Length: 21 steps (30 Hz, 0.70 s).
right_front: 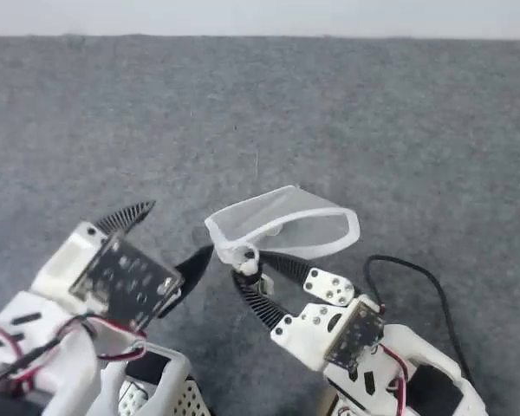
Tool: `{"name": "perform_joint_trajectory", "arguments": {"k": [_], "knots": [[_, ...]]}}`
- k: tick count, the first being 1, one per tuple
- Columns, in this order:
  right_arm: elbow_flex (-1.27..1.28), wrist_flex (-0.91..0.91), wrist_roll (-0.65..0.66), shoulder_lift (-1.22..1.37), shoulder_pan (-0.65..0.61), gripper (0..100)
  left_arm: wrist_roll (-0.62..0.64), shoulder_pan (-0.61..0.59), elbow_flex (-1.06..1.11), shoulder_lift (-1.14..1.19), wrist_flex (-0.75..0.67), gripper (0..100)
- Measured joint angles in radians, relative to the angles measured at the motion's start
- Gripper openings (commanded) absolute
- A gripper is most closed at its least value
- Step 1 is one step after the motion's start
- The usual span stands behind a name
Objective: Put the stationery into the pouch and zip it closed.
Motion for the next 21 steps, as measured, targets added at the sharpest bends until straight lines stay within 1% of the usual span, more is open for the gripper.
{"name": "perform_joint_trajectory", "arguments": {"k": [6, 9, 14, 16, 21], "knots": [[-0.002, 0.002, 0.0, -0.011, 0.038, 0.6, -0.009, 0.002, 0.25, -0.123, -0.012, 27], [-0.002, 0.002, 0.0, -0.011, 0.041, 0.6, -0.009, 0.032, 0.341, -0.17, -0.043, 27], [-0.002, 0.002, 0.0, -0.011, 0.041, 0.6, -0.006, 0.049, 0.497, -0.212, -0.146, 27], [-0.002, 0.002, 0.0, -0.011, 0.041, 0.6, 0.017, 0.049, 0.54, -0.218, -0.196, 27], [-0.002, 0.002, 0.0, -0.011, 0.041, 0.6, 0.069, 0.123, 0.605, -0.244, -0.293, 27]]}}
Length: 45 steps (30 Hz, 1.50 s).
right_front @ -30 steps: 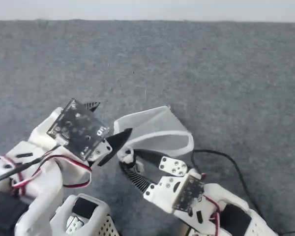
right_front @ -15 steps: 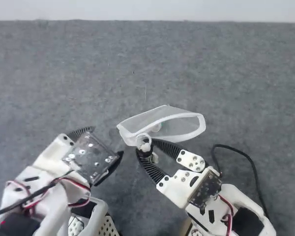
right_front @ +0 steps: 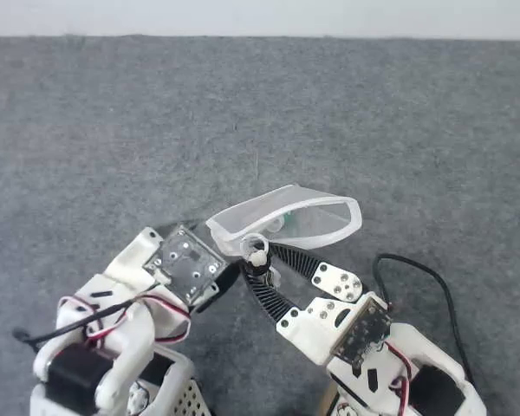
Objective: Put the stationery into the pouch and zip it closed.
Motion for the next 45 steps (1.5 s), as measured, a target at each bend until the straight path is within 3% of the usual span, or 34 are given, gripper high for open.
{"name": "perform_joint_trajectory", "arguments": {"k": [7, 15, 21, 32, 38, 45], "knots": [[0.0, 0.0, 0.003, 0.0, 0.006, 0.6, 0.032, 0.103, 0.094, -0.017, -0.121, 24], [0.0, 0.0, 0.003, -0.002, 0.018, 0.6, 0.041, 0.193, 0.21, -0.054, -0.229, 0], [0.002, -0.064, 0.003, 0.015, 0.13, 0.6, 0.058, 0.239, 0.262, -0.173, -0.229, 1], [0.066, -0.226, -0.089, 0.017, 0.183, 0.6, 0.137, 0.235, 0.327, -0.307, -0.239, 1], [0.092, -0.272, -0.094, 0.018, 0.186, 0.6, 0.167, 0.158, 0.327, -0.315, -0.241, 1], [0.144, -0.385, -0.121, 0.018, 0.252, 0.6, 0.172, 0.152, 0.327, -0.315, -0.255, 1]]}}
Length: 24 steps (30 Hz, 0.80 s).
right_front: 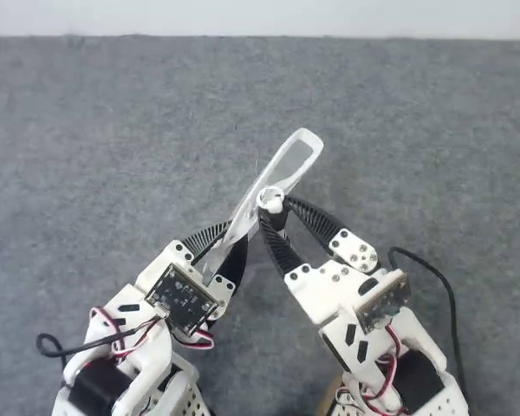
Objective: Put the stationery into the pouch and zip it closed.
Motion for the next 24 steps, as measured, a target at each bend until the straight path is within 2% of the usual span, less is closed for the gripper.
{"name": "perform_joint_trajectory", "arguments": {"k": [20, 24], "knots": [[0.087, -0.236, -0.014, 0.003, 0.077, 0.6, 0.0, -0.009, 0.018, 0.0, -0.028, 1], [0.086, -0.279, -0.014, 0.071, 0.083, 0.6, 0.0, -0.009, 0.018, 0.0, -0.028, 1]]}}
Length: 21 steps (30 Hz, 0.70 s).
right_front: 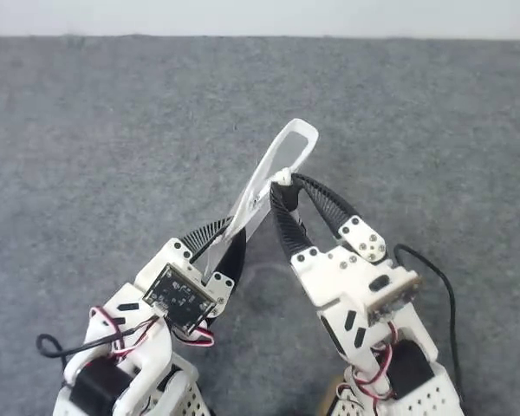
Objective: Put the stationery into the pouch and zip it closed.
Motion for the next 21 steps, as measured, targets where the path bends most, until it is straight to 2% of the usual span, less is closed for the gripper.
{"name": "perform_joint_trajectory", "arguments": {"k": [10, 21], "knots": [[-0.107, -0.164, -0.002, 0.348, 0.106, 0.6, 0.0, -0.002, 0.0, 0.0, 0.0, 1], [-0.161, -0.342, 0.0, 0.557, 0.238, 0.6, 0.002, -0.011, 0.0, -0.002, 0.005, 1]]}}
